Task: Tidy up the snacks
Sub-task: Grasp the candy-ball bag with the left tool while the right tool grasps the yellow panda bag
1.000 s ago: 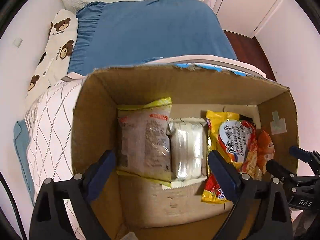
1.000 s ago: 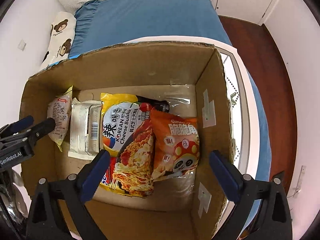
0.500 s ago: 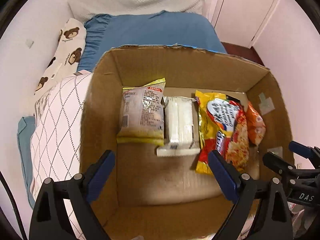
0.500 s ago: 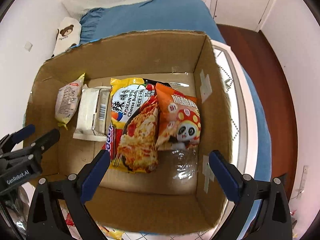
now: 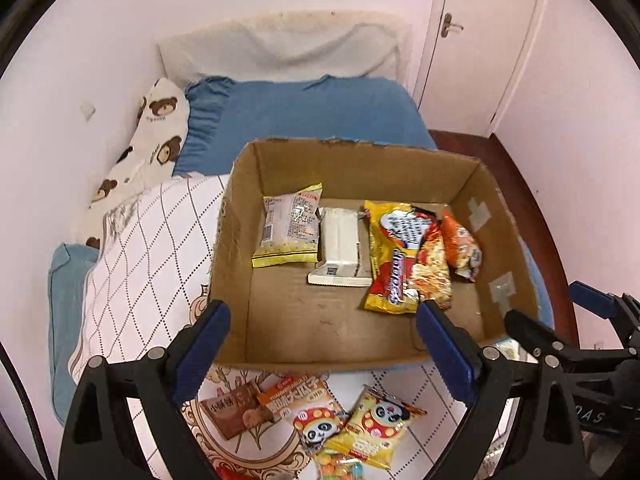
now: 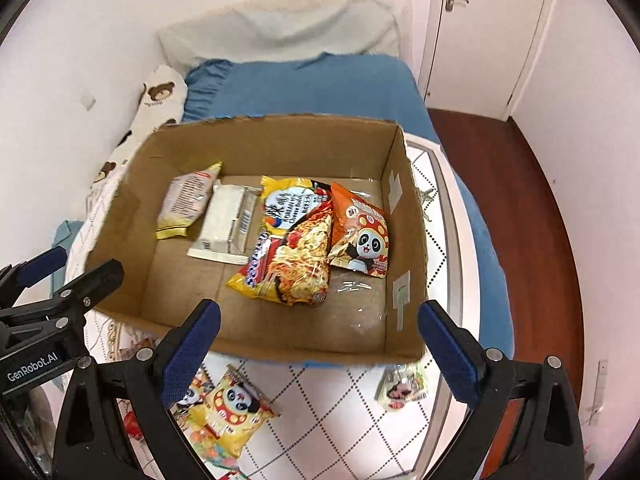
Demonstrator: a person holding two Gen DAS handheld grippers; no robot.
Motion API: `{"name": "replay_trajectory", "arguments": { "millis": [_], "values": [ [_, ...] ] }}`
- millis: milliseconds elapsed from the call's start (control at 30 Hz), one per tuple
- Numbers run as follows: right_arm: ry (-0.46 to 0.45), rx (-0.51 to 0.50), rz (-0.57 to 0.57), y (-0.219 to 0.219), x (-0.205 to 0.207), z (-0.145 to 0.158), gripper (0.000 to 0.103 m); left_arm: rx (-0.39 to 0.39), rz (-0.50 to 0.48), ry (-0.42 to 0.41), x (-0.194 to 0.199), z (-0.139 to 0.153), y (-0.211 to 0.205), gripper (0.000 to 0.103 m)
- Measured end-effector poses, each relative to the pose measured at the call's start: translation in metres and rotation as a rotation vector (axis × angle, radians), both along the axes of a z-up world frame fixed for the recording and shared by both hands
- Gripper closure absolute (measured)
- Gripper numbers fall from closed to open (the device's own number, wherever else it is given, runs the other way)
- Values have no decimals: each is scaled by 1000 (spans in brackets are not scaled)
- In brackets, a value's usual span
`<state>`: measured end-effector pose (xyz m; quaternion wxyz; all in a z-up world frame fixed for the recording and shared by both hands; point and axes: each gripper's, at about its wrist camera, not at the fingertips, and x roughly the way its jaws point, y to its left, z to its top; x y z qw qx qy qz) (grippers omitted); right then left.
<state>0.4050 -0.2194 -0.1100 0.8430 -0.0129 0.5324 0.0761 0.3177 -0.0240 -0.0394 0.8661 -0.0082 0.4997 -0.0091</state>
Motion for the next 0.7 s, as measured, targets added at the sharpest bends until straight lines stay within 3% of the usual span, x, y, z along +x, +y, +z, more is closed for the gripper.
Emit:
{"name": "replay_trajectory", "arguments": {
  "millis": [233,400,500,533,600,700],
  "values": [
    [-43,73,7,-6,-36,23,2,-49,9,-21,-34,20,5,8],
    [-14,107,27,-9,-62,9,2,-45,14,8,-61,10,7,8],
    [42,120,21,-13,-79,-16,5,-12,14,61,-82,-16,5,8],
    [62,137,13,-16,-85,-26,9,4,13,99,-91,-34,5,8],
    [122,160,6,-18,-95,-47,34,8,3,173,-101,-63,5,8],
    [192,192,-17,-22,-105,-76,39,-26,-14,329,-111,-120,1,8]
  ]
}}
